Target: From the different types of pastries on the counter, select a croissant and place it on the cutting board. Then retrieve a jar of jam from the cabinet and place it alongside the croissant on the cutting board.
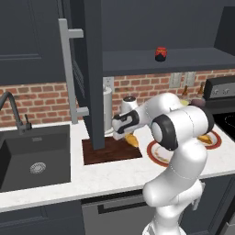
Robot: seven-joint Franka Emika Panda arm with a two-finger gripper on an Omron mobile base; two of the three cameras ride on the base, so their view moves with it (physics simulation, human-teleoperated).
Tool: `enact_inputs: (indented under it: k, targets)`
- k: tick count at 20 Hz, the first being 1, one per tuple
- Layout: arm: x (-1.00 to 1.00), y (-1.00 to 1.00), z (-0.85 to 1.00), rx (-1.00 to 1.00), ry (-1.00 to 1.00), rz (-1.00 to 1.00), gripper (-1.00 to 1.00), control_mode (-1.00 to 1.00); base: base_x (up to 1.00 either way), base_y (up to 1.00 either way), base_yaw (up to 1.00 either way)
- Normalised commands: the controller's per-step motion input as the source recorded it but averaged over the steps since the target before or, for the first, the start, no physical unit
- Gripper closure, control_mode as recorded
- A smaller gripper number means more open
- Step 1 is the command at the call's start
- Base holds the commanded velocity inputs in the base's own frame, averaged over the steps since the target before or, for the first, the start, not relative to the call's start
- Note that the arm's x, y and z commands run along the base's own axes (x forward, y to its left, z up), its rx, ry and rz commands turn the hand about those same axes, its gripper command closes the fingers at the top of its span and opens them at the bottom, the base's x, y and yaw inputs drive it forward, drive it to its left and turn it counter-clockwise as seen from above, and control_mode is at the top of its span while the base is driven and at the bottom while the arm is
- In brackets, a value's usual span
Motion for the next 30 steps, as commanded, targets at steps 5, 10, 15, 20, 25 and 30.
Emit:
enact_inputs:
  k: [5,10,15,20,25,30]
  targets:
    - [0.04,0.03,-0.01,-0.01,0.0,0.0,-1.0,-1.0,0.0,0.0,0.0]
    - [0.03,0.08,0.3,-0.02,-0.06,0.03,-1.0,-1.0,0.0,0.0,0.0]
    - [-0.56,-0.41,1.0,0.01,-0.37,0.06,-1.0,-1.0,0.0,0.0,0.0]
    - [-0.82,-0.69,1.0,0.11,-0.34,0.01,-1.0,-1.0,0.0,0.0,0.0]
    - [-0.86,-0.64,1.0,0.21,-0.3,0.0,-1.0,-1.0,0.0,0.0,0.0]
    - [-0.78,-0.51,1.0,0.19,-0.22,0.0,-1.0,-1.0,0.0,0.0,0.0]
